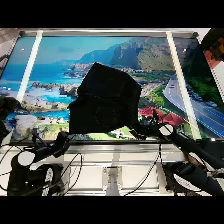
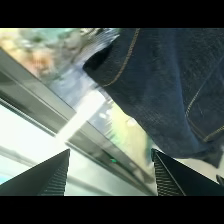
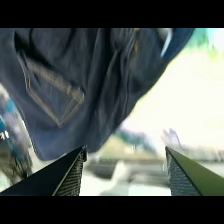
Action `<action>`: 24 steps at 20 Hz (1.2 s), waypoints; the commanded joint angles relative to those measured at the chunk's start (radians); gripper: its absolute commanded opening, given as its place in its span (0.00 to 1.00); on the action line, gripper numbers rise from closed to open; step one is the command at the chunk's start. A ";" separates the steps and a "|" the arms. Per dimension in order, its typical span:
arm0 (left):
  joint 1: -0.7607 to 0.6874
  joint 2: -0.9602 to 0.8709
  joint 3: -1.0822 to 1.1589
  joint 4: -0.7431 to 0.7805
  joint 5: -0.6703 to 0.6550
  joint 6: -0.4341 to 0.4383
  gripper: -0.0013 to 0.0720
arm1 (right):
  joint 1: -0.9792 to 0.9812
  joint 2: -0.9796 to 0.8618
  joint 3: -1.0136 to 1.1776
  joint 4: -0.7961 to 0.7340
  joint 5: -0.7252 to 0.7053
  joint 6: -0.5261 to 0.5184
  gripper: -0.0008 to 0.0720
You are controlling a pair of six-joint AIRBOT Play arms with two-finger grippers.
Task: Fold the clothes and pants, and hang the long-sleeved shirts on hangers.
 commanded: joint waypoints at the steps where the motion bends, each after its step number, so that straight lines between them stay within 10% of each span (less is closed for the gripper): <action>1: 0.000 0.005 -0.065 -0.082 0.153 0.009 0.81 | 0.014 0.000 -0.005 -0.031 -0.175 0.024 0.79; 12: 0.000 -0.190 -0.074 -0.124 0.392 0.021 0.81 | 0.014 0.000 -0.004 -0.018 -0.215 0.025 0.92; 19: 0.000 -0.420 -0.074 -0.511 0.460 0.449 0.81 | 0.014 0.000 -0.004 -0.018 -0.217 0.024 0.92; 21: 0.000 -0.479 -0.073 -0.581 0.460 0.500 0.62 | 0.014 0.000 -0.004 -0.018 -0.217 0.024 0.92; 23: 0.000 -0.508 -0.072 -0.679 0.460 0.587 0.11 | 0.014 0.000 -0.004 -0.019 -0.217 0.024 0.92; 24: 0.000 -0.507 -0.071 -0.726 0.460 0.645 0.03 | 0.014 0.000 -0.004 -0.018 -0.217 0.024 0.92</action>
